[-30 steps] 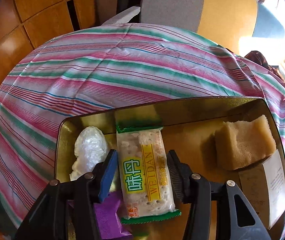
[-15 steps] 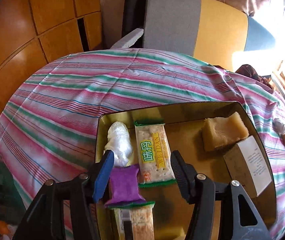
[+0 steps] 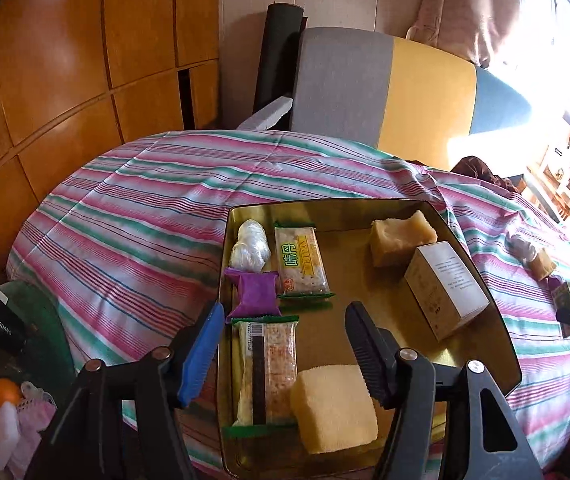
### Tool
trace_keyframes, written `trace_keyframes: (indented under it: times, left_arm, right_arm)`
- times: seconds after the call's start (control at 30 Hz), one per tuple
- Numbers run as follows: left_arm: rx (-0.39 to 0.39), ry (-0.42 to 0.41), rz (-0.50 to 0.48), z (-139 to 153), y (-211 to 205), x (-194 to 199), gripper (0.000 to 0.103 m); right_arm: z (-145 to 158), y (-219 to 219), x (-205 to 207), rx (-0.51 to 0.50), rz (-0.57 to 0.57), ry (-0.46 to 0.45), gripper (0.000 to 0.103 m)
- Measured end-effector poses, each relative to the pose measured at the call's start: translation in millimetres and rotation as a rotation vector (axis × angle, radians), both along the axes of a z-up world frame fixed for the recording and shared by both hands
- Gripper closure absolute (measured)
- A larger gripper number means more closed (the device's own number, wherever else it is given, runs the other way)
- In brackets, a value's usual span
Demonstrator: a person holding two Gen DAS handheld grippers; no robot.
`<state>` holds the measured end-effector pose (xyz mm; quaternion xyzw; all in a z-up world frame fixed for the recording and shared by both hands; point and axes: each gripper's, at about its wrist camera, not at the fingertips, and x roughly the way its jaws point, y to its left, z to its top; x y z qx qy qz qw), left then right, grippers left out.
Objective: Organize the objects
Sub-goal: 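Lower the green-and-white carton into the tray and open the right tool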
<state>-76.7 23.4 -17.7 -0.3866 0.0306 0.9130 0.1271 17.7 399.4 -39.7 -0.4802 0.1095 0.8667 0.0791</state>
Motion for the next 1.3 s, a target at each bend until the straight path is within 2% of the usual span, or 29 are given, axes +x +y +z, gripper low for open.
trace_keyframes:
  times: [0.13,0.27,0.4,0.5,0.6,0.7,0.8,0.9,0.97,1.07,1.3]
  left_arm:
    - [0.017,-0.017,0.012,-4.6,-9.0,6.6,0.039]
    - [0.024,-0.032,0.035,-11.0,-20.5,8.3,0.039]
    - [0.047,-0.031,0.068,-12.8,-36.7,10.3,0.039]
    - [0.058,-0.019,0.099,-12.3,-51.7,12.0,0.039]
    - [0.074,-0.027,0.126,-14.4,-67.2,13.1,0.039]
    - [0.085,-0.039,0.149,-17.9,-80.9,14.0,0.038]
    - [0.094,-0.054,0.169,-22.6,-90.8,14.5,0.037]
    - [0.096,-0.069,0.18,-28.2,-95.1,13.8,0.036]
    - [0.096,-0.075,0.181,-30.9,-95.7,13.3,0.035]
    - [0.094,-0.076,0.176,-31.7,-93.6,13.0,0.034]
    - [0.075,-0.056,0.159,-27.7,-84.2,17.9,0.034]
  right_arm:
    - [27.0,-50.4,-22.0,-0.032,0.116,0.06,0.074]
    - [41.4,-105.6,-48.5,-0.062,0.241,0.084,0.074]
    - [41.2,-160.7,-74.4,-0.095,0.363,0.064,0.074]
    - [26.0,-195.3,-95.6,-0.111,0.422,0.013,0.074]
    - [-0.3,-220.8,-118.7,-0.129,0.437,-0.064,0.074]
    - [-29.0,-237.5,-140.6,-0.087,0.398,-0.141,0.073]
    - [-51.9,-250.9,-151.3,-0.093,0.397,-0.21,0.073]
    - [-64.8,-263.2,-152.3,-0.164,0.41,-0.24,0.072]
    - [-67.9,-267.2,-150.4,-0.222,0.412,-0.23,0.065]
    - [-67.8,-268.6,-146.3,-0.271,0.416,-0.217,0.062]
    - [-48.0,-257.5,-135.3,-0.247,0.391,-0.154,0.061]
